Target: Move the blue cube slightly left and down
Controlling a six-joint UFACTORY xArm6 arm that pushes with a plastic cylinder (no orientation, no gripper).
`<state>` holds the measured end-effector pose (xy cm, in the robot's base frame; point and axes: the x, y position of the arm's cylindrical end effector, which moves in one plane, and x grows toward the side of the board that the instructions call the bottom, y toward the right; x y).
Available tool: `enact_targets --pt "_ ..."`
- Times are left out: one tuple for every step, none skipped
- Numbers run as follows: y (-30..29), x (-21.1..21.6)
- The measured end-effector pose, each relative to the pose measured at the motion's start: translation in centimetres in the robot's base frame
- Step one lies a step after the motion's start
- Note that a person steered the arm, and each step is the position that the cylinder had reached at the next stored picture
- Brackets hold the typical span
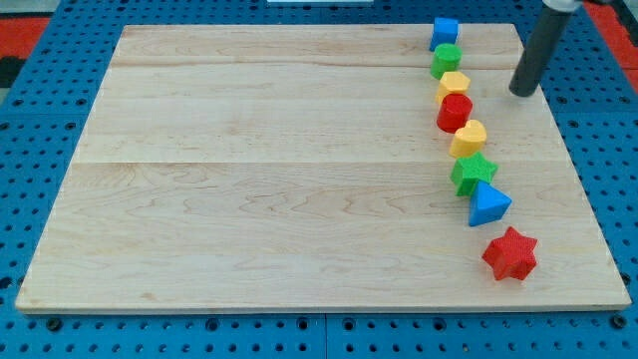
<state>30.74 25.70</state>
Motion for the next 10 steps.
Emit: enact_targets --pt "0.0 -5.6" --pt "-0.2 -11.3" --pt "-0.4 -11.6" --pt "-3.6 -11.6" --pt "-5.4 -11.5" --pt "-7.2 -11.6" --pt "-9.1 -11.6" --pt "-9.8 -11.5" --pt "-10.1 -11.5" --pt "-11.7 -11.5"
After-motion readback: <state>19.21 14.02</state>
